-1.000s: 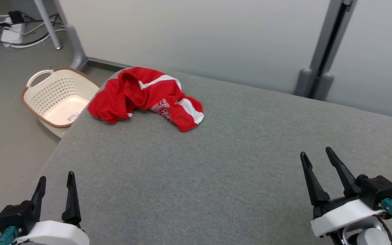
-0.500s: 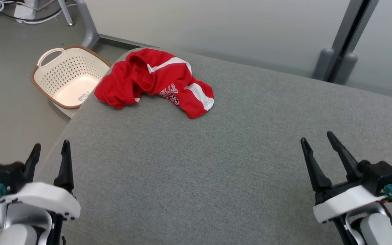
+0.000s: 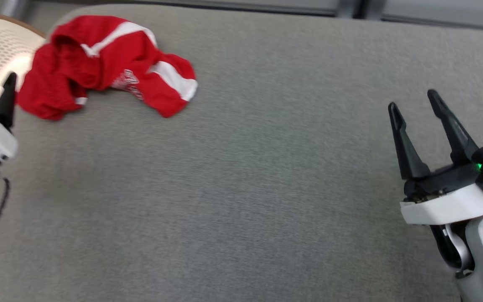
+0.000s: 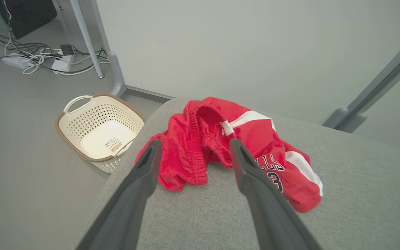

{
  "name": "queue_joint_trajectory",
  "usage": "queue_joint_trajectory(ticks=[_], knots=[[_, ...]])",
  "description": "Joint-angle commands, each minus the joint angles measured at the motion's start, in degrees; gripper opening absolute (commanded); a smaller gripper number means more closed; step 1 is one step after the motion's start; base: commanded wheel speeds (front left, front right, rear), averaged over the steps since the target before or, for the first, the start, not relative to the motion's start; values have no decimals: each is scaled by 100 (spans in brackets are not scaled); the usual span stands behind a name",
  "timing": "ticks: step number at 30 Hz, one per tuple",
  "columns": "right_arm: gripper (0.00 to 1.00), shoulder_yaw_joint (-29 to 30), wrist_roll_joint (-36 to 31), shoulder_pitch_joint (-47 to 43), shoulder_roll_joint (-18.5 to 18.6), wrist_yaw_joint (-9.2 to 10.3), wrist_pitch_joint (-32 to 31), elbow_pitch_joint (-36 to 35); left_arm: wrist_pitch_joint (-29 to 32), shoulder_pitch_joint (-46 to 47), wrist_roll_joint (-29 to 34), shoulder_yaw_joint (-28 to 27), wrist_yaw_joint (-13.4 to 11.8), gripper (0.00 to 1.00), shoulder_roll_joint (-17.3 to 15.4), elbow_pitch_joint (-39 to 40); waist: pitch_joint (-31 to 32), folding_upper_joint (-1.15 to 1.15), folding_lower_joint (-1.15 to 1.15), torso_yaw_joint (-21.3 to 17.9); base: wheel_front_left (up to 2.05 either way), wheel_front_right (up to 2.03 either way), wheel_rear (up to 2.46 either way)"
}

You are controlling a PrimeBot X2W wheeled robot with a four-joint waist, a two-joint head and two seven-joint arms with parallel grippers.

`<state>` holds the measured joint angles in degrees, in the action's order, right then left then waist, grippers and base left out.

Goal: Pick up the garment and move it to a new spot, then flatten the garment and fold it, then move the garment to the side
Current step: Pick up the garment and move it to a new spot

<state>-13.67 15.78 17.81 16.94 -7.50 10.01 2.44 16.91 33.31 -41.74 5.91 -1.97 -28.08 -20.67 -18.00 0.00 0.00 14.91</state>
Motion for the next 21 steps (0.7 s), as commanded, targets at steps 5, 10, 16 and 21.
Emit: queue_joint_trajectory(ticks=[5,10,16,21], knots=[[100,-28,-85,326,6,2,121,-325,272,907,-254,-154,289,100,-244,-936,-901,0,0,-966,0,0,0],[100,-77,-95,500,-24,1,175,-473,636,1422,-351,-154,360,100,-417,-1876,-1162,0,0,-1380,0,0,0],[100,-48,-117,530,-68,1,231,-530,1045,1605,-408,-87,415,16,-542,-2898,-1220,0,0,-1647,0,0,0],[100,23,-125,400,-129,1,293,-396,660,1725,-367,-42,674,0,-569,-3219,-956,0,0,-1636,0,0,0]])
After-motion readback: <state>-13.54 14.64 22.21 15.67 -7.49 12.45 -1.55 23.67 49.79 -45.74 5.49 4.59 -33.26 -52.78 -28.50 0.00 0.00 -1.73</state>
